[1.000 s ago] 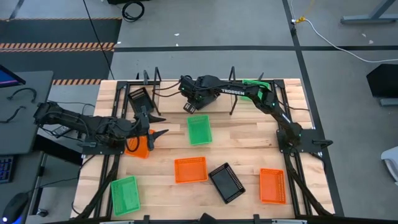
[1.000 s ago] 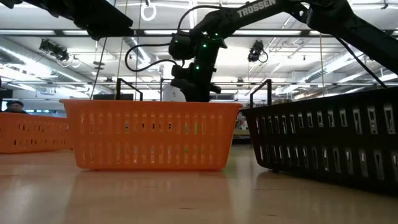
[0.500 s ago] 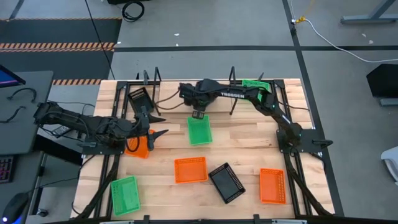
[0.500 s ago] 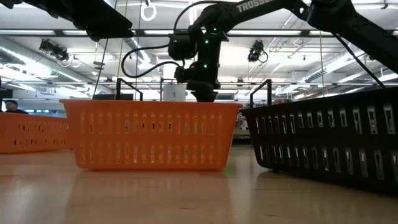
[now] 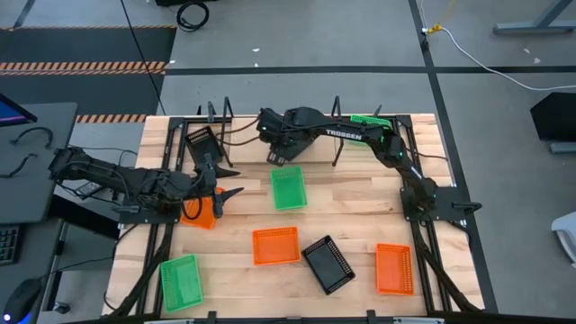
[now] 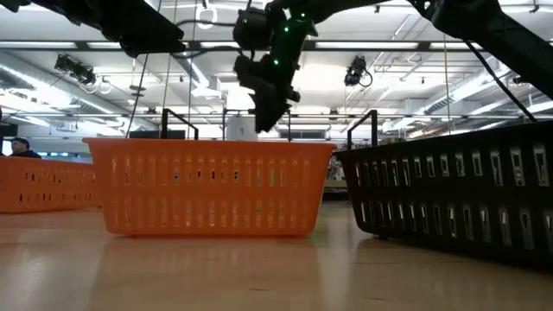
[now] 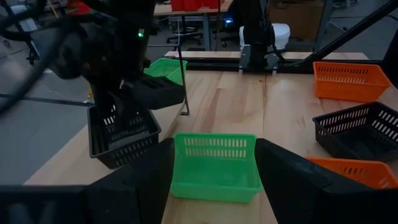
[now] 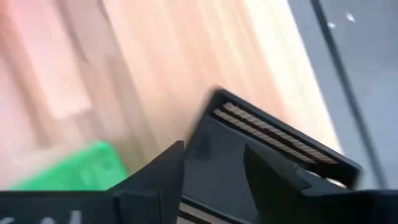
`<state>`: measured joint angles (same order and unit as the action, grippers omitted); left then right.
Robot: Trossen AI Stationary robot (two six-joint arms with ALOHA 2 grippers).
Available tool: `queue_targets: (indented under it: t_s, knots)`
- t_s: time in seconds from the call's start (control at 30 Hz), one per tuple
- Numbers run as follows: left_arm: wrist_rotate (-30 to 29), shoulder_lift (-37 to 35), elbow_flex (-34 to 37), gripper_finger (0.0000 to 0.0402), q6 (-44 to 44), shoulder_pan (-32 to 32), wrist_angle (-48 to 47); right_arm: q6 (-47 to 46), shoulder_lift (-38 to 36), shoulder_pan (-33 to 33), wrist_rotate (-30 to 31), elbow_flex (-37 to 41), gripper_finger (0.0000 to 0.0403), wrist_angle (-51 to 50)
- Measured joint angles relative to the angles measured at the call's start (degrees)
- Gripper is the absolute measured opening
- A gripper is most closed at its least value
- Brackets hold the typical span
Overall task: Stack baskets on shelf by color
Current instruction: Adjust the black bin on the shelf
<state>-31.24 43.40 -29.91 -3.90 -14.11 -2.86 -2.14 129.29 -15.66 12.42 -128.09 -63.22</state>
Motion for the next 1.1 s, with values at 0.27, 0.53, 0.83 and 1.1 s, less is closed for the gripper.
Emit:
queue_targets:
  t_s: [0.27,0.53,0.83,1.1]
  knots:
    - [0.0,0.0,0.0,0.0231,-0.4,0.0,-0.1,-3.7,1.0,0.2,-2.1,0.3,0.0244,-0.8]
    - [0.0,0.0,0.0,0.0231,-0.5,0.0,-0.1,-6.8,0.9,0.6,-2.8,5.0,0.0243,2.1]
    - [0.0,0.0,0.0,0.0231,-1.0,0.0,-0.1,-1.8,1.0,0.4,0.0,9.1,0.0201,5.8]
    - [0.0,0.0,0.0,0.0231,-1.0,0.0,-0.1,7.5,1.0,0.4,0.0,9.4,0.0043,5.3]
